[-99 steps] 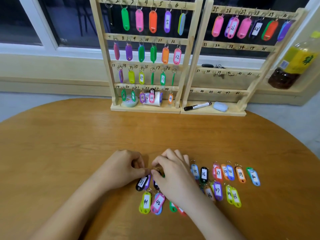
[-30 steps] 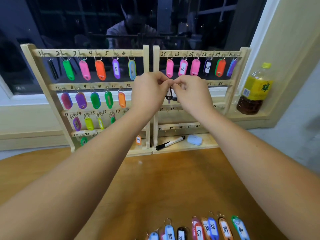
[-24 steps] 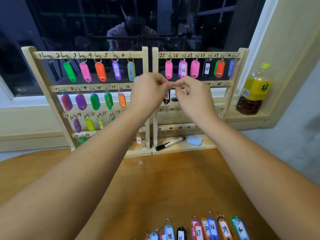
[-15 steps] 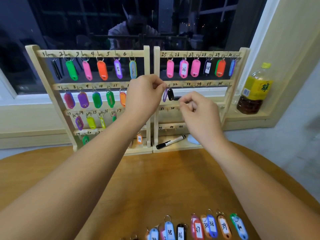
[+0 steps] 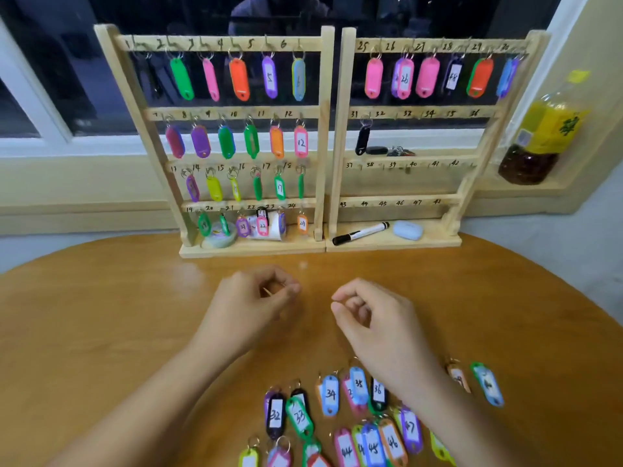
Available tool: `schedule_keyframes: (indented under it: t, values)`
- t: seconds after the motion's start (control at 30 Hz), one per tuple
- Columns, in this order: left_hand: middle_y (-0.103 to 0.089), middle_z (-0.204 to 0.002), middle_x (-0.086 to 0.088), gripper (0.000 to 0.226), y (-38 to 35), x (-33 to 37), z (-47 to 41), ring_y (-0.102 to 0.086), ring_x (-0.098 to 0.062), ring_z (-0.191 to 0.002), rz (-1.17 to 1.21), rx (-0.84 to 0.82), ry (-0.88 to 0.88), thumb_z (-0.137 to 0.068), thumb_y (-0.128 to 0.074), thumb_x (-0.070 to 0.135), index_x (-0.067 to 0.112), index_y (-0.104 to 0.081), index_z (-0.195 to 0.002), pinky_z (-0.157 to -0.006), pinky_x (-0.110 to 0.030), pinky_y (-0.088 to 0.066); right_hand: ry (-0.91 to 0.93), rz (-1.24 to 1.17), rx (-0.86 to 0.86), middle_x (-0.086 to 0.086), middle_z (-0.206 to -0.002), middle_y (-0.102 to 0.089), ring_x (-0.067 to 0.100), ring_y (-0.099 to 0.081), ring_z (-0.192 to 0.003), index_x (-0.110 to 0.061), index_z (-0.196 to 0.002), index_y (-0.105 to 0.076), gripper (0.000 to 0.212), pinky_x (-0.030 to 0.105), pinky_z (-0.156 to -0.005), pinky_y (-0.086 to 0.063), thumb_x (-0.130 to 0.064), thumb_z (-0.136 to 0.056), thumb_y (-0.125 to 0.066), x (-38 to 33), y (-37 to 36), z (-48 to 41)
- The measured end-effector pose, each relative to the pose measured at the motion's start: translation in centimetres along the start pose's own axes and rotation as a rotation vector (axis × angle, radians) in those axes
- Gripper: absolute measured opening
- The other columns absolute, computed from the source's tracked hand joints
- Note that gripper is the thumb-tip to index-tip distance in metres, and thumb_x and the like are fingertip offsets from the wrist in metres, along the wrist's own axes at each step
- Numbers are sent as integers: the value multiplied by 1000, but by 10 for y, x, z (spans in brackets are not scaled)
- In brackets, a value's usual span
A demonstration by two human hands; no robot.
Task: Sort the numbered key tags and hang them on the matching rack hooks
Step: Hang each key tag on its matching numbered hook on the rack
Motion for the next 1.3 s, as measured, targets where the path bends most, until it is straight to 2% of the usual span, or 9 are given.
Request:
schedule_keyframes:
  t: [0.13,0.3,0.5,0.77,0.97,1.03,1.13,1.2,1.3]
  values:
    - [-76,-79,17,9,2,-31,33,-67,-6,-69,-70,-46,13,-94,-78,39,32,-77,-89,-63,-19,-50,-1,34,-96,-15,-81,-56,12,-58,-83,-29,-88,-68,14,17,-68,-42,-19,-96,-74,-1,-17,28]
    - [-76,-85,24,12,1,-53,60,-67,-6,-76,-139,-143,13,-90,-80,48,37,-76,-93,-70,-19,-50,134,220,-216,-18,-95,-51,7,-49,-98,-34,-97,-65,3,38,-92,-44,-37,-98,-65,-8,-38,41]
    - [-72,-83,20,14,4,-59,73,-66,-9,-76,-151,-266,-45,-86,-86,44,37,-77,-94,-68,-20,-50,170,295,-355,-21,-103,-45,6,-43,-107,-36,-103,-67,11,39,-98,-39,-47,-99,-65,-13,-55,54]
    - [-72,-83,19,9,1,-52,77,-65,-5,-80,-237,-306,-86,-86,-85,39,37,-76,-86,-69,-17,-47,157,313,-351,-22,-105,-47,6,-44,-110,-37,-104,-69,12,39,-96,-37,-46,-100,-63,-15,-59,56]
    - [-74,-83,13,9,4,-51,80,-63,-7,-74,-37,-250,-27,-90,-85,35,33,-78,-84,-70,-20,-46,64,143,-340,-24,-103,-58,4,-48,-113,-40,-103,-71,20,38,-102,-35,-58,-99,-62,-17,-59,55]
    - [-76,-82,8,8,5,-49,80,-60,-2,-69,102,-209,21,-90,-85,33,29,-80,-85,-68,-21,-45,11,46,-322,-25,-101,-65,4,-54,-113,-41,-103,-72,17,39,-103,-38,-55,-98,-65,-18,-56,53]
    - [-79,-84,-7,16,4,-41,78,-64,-12,-76,360,-189,105,-88,-85,34,19,-80,-87,-73,-32,-47,-81,-108,-293,-22,-96,-71,5,-64,-104,-41,-102,-74,10,38,-94,-49,-48,-94,-75,-22,-49,50]
    - [-79,-86,-10,18,2,-34,76,-66,-12,-78,486,-176,111,-85,-85,30,14,-79,-86,-72,-27,-49,-139,-229,-291,-17,-92,-75,5,-71,-94,-37,-101,-76,6,34,-83,-56,-39,-95,-78,-23,-43,46]
    - [-74,-80,-7,21,-1,-23,68,-59,-9,-70,619,-189,155,-83,-85,26,7,-78,-88,-61,-17,-42,-190,-362,-272,-12,-91,-79,6,-74,-89,-29,-101,-78,4,35,-84,-59,-30,-97,-77,-23,-30,36]
Point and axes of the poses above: each hand's wrist, its own z-axis away from the middle knuckle, its own y-axis out of the back of the hand, x = y × z, the point moved 3 cm from there along -z, towards the middle knuckle
